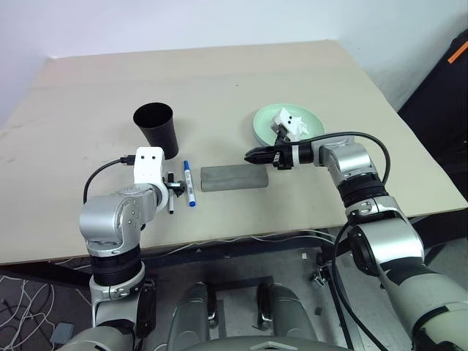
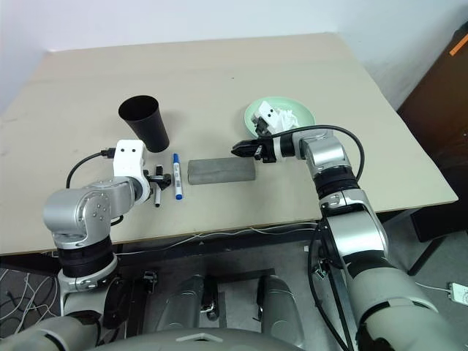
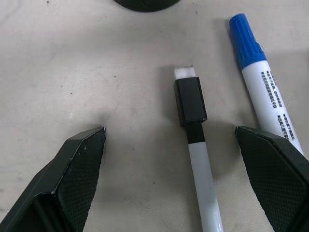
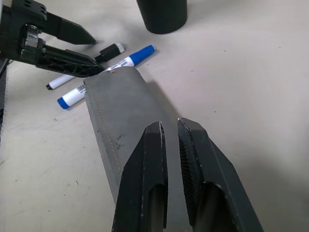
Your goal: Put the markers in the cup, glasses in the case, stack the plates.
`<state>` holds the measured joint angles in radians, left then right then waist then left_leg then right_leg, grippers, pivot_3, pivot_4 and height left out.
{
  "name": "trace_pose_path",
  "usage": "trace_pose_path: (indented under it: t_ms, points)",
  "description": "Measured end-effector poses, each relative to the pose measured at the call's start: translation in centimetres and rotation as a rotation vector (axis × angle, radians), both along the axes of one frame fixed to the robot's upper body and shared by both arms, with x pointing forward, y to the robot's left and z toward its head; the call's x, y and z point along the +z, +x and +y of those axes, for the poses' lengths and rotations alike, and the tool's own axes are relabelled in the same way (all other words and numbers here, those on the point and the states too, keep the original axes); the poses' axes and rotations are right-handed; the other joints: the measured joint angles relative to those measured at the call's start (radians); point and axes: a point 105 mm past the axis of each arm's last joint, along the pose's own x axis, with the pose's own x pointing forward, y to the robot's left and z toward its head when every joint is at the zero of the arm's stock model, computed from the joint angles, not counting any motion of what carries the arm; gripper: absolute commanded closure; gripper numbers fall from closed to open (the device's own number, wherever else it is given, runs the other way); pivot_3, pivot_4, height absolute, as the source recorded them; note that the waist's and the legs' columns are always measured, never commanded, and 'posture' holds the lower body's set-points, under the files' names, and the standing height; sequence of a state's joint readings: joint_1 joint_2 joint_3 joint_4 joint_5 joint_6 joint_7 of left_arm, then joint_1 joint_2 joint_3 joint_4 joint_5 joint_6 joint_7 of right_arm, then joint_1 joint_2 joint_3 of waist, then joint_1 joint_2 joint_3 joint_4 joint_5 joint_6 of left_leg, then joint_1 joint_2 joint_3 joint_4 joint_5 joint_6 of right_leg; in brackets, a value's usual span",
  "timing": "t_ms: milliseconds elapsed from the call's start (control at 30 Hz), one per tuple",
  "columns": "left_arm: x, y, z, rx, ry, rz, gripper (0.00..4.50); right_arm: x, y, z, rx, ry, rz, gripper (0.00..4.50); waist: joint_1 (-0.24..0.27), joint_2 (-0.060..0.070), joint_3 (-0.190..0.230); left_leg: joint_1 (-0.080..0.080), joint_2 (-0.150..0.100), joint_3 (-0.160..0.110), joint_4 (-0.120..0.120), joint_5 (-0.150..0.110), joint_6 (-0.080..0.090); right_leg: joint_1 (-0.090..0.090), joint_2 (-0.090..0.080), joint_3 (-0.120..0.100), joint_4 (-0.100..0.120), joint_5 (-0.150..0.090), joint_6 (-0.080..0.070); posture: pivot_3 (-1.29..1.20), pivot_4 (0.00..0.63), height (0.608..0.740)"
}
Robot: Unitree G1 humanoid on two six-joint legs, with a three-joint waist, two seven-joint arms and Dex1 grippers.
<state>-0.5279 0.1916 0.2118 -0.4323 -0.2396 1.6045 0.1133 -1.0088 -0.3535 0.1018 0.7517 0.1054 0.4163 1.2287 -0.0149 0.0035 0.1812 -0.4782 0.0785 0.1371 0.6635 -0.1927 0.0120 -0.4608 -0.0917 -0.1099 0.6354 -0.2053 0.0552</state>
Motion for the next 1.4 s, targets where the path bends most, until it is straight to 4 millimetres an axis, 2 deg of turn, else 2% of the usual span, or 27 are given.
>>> trace_pose_path:
  t_ms: [333,367,433,767,1100,1233,1400]
  points:
    - [0.1,0.4,-0.5,-0.001,-0.022,0.006,0.00,-0.3,0.4,-0.3,-0.032,-0.004,-0.002,3.98,0.003,0.000,0.000,0.000,0.000,0.000,0.001,0.000,0.000,0.000,-0.001,0.000,0.000,0.000,0.000,0.00,0.150,0.701]
    - [0.1,0.5,-0.5,0.000,-0.023,0.007,0.39,-0.4,0.4,-0.3,-0.038,-0.005,-0.001,4.05,0.002,0.000,0.000,0.000,0.000,0.000,0.001,0.000,0.000,0.000,-0.001,0.000,0.000,0.000,0.000,0.00,0.150,0.701]
    - [0.1,0.6,-0.5,-0.004,-0.017,0.008,0.85,-0.6,0.5,-0.5,-0.048,-0.006,0.003,4.05,0.001,0.000,0.000,0.000,0.000,0.000,0.001,0.000,0.000,0.000,-0.001,0.000,0.000,0.000,0.000,0.00,0.150,0.701]
    - [0.5,0.7,-0.2,-0.017,0.010,0.002,4.25,-0.4,0.9,-0.6,-0.070,-0.010,-0.019,4.05,0.001,0.000,0.000,0.000,0.000,0.000,0.001,0.000,0.000,0.000,0.000,0.000,0.000,0.000,0.000,0.00,0.150,0.701]
    - [1.3,0.9,0.6,0.010,0.050,-0.020,4.25,-0.6,1.2,-0.8,-0.090,-0.013,-0.020,4.05,0.000,0.000,0.000,0.000,0.000,0.000,0.001,0.000,0.000,0.000,0.000,0.000,0.000,0.000,0.000,0.00,0.150,0.701]
    - [2.7,0.8,0.9,-0.024,0.113,-0.072,4.25,-0.6,1.1,-0.7,-0.086,-0.012,-0.021,4.05,0.000,0.000,0.000,0.000,0.000,0.000,0.001,0.000,0.000,0.000,0.000,0.000,0.000,0.000,0.000,0.00,0.150,0.701]
    - [4.3,0.3,-0.6,-0.153,0.102,-0.142,4.25,-0.5,0.7,-0.5,-0.048,0.005,-0.009,4.05,0.001,0.000,0.000,-0.001,0.000,0.000,0.001,0.000,0.000,0.000,0.000,0.000,0.000,0.000,0.000,0.00,0.150,0.701]
